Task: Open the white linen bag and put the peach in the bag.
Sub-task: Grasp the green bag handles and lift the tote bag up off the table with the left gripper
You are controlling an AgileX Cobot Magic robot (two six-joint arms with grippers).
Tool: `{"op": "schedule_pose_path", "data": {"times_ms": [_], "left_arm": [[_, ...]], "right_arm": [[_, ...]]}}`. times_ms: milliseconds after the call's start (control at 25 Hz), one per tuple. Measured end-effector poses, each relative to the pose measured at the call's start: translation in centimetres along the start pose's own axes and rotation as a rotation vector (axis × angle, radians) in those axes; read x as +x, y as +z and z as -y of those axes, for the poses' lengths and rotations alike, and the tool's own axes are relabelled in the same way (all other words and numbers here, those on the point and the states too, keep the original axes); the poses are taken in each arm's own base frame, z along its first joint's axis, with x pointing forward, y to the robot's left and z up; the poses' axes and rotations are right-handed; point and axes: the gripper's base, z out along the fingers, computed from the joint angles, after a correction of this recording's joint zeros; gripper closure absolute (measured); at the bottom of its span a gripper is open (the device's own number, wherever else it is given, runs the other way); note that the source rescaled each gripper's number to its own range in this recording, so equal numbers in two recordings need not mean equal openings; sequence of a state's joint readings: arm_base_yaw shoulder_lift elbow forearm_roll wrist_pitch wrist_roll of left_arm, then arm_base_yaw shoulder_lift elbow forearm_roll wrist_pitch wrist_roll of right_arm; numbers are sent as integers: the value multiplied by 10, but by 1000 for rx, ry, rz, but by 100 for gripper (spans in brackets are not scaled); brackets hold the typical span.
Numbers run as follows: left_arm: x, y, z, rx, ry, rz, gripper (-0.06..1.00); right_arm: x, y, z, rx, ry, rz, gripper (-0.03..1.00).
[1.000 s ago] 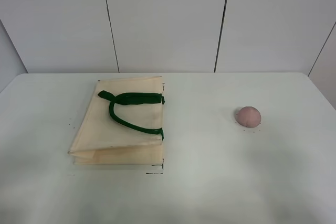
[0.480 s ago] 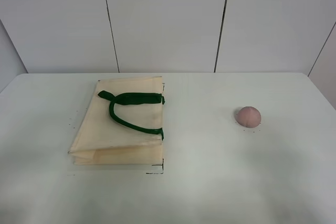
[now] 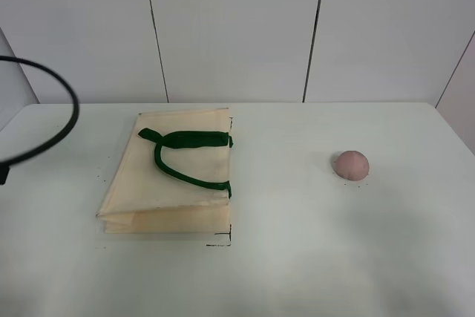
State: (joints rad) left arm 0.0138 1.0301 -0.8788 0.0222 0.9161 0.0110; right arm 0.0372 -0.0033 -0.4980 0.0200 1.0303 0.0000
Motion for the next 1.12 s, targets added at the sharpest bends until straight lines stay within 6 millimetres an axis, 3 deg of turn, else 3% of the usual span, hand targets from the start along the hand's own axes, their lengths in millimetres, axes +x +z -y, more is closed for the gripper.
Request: {"op": "schedule_pose_path", "data": {"times_ms": [200,360,480,600,920,1120], "left_arm": [[-75,60,-1,6,-7,-125,-6],[-118,105,2,44,-37,-203,-6],[-144,127,9,83,-81,-224,-6],[-157,145,29,99,-95,-239,-6],[-163,181,117,92,1,-274,-6],[-160,214,133,81,12,-312,-6]], "right_arm": [[0,0,0,0,0,0,-3],[0,0,0,0,0,0,-3],[0,0,0,0,0,0,-3],[0,0,0,0,0,0,-3],[0,0,0,0,0,0,-3],[0,0,0,0,0,0,-3]]}}
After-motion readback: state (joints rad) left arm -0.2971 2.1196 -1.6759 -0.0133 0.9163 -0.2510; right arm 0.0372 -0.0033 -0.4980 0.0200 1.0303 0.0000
